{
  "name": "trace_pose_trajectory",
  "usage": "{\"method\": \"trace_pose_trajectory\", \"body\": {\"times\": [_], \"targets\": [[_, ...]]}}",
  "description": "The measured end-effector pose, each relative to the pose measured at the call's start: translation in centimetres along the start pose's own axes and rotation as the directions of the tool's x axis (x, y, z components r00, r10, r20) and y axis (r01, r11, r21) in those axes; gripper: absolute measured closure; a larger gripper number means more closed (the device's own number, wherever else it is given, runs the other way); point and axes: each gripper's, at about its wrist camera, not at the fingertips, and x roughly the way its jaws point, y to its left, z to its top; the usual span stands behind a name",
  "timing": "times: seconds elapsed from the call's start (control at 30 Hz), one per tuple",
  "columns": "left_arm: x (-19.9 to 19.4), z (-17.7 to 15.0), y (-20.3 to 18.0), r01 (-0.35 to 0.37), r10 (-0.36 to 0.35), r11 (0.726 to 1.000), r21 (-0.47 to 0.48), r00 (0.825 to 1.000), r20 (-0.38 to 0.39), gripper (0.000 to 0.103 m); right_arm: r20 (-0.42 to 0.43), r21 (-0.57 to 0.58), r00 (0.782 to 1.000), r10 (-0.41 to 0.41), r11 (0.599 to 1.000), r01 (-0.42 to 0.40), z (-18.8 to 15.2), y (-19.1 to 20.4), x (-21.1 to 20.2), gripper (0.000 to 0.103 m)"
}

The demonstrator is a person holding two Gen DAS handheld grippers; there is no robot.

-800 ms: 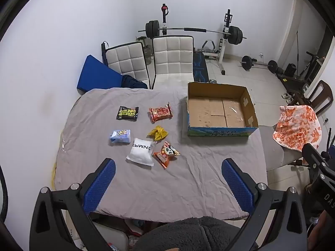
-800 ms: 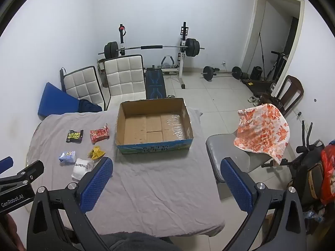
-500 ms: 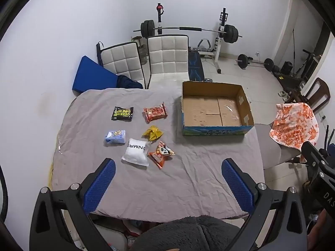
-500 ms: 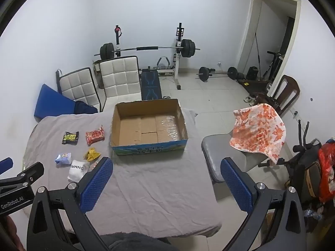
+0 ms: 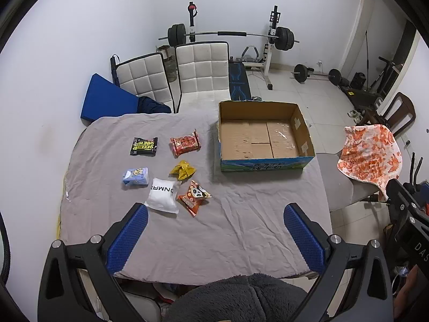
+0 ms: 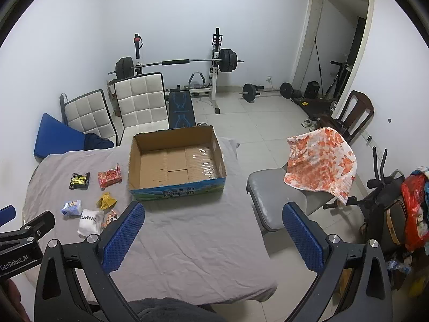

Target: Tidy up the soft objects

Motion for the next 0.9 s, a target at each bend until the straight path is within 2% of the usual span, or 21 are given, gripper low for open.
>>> {"method": "trace_pose_trajectory", "body": {"times": [0.9], "targets": [[0.5,-0.8,-1.8,0.012,-0.012,1.000,0.006,0.999,-0.032,0.000,-0.016,0.007,1.000,0.000,1.000,0.000,-1.0,-2.3,0.7,0.000]]}}
